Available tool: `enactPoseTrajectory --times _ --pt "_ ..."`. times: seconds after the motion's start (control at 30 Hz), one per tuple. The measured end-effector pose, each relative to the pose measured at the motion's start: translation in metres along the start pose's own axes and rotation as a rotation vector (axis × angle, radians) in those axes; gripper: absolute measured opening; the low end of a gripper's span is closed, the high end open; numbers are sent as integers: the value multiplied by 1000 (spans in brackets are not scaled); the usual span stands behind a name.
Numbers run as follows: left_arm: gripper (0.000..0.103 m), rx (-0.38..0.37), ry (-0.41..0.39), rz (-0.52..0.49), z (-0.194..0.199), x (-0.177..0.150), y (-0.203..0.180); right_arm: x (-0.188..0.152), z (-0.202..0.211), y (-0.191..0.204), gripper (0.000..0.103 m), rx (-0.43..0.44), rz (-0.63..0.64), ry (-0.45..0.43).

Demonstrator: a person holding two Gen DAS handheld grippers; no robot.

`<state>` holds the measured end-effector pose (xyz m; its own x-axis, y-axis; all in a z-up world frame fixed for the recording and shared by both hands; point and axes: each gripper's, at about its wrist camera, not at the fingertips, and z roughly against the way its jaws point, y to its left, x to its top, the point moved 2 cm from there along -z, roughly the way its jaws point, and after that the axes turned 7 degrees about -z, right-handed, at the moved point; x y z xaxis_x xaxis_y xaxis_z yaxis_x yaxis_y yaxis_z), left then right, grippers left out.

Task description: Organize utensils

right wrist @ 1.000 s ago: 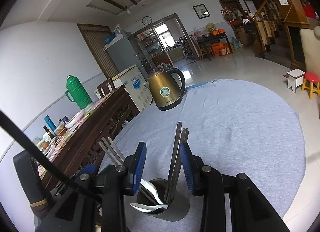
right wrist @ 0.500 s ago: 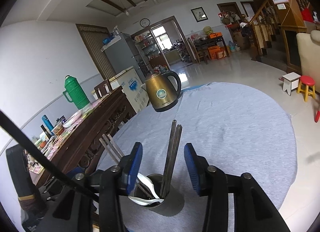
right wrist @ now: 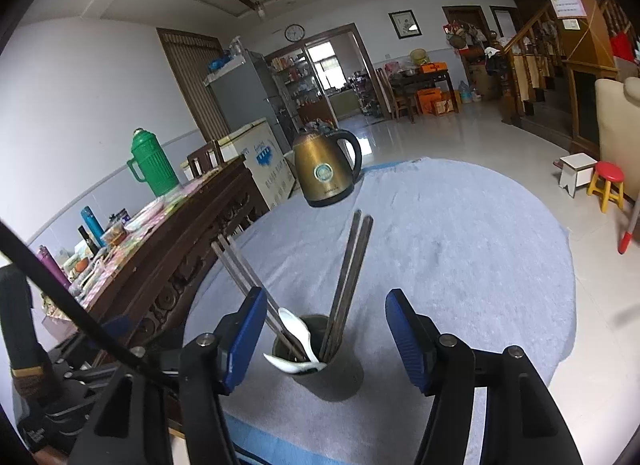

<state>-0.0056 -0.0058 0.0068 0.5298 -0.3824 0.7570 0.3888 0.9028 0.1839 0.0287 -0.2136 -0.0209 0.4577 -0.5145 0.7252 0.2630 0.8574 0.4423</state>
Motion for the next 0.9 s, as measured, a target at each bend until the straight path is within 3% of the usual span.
enactPoseTrajectory --times 0.13,0.9 --pt "89 61 -6 -7 8 -7 12 -7 0 -4 66 -9 -9 29" --pt "89 3 117 5 -34 -31 23 -16 -23 -20 67 -40 -43 120"
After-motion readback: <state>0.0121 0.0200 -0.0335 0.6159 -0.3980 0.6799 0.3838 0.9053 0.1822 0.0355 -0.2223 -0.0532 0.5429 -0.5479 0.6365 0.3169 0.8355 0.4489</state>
